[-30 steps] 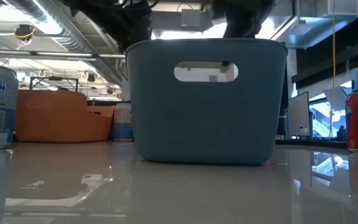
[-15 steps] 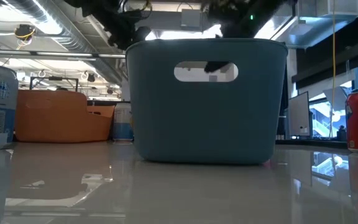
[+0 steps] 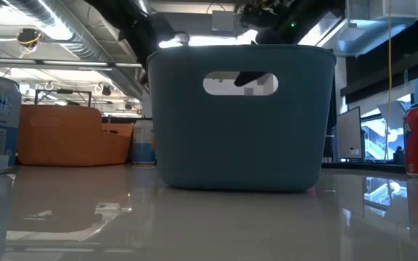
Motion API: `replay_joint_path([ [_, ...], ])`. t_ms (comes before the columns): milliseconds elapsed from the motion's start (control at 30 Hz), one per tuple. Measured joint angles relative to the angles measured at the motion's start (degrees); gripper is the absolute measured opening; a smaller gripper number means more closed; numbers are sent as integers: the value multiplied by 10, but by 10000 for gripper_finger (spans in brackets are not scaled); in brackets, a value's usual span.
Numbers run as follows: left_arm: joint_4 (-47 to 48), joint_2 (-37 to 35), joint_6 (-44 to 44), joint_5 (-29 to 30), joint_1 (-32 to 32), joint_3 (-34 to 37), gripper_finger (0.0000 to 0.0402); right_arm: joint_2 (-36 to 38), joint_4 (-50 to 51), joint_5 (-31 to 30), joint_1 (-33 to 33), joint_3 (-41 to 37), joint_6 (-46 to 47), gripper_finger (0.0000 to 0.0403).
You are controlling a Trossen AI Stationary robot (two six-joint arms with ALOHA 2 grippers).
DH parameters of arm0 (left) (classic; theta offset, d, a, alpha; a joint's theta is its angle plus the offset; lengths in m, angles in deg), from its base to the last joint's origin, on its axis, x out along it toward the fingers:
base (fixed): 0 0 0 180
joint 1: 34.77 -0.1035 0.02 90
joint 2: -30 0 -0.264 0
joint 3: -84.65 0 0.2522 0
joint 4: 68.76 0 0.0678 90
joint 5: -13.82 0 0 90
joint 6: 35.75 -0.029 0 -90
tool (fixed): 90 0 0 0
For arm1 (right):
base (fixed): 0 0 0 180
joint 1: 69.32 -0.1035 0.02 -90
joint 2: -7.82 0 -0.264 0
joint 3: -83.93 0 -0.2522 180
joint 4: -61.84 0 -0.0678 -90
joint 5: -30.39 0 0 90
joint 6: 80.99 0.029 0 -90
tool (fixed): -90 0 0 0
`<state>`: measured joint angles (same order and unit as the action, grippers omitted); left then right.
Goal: Sort soda cans
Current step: Put the top right white soda can into the blue bin
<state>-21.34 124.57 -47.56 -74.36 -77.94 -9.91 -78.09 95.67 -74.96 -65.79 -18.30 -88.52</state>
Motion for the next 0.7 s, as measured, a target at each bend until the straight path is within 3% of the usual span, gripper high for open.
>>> replay_joint_path([
  [333, -12, 53, -6, -1, 0, 0, 237, -2, 3, 10, 0, 0, 15, 390],
  [467, -27, 59, 3, -31, -4, 0, 240, -2, 5, 15, 0, 0, 30, 390],
  [700, -24, 60, 18, -52, -13, 0, 289, -2, 7, 15, 0, 0, 49, 390],
])
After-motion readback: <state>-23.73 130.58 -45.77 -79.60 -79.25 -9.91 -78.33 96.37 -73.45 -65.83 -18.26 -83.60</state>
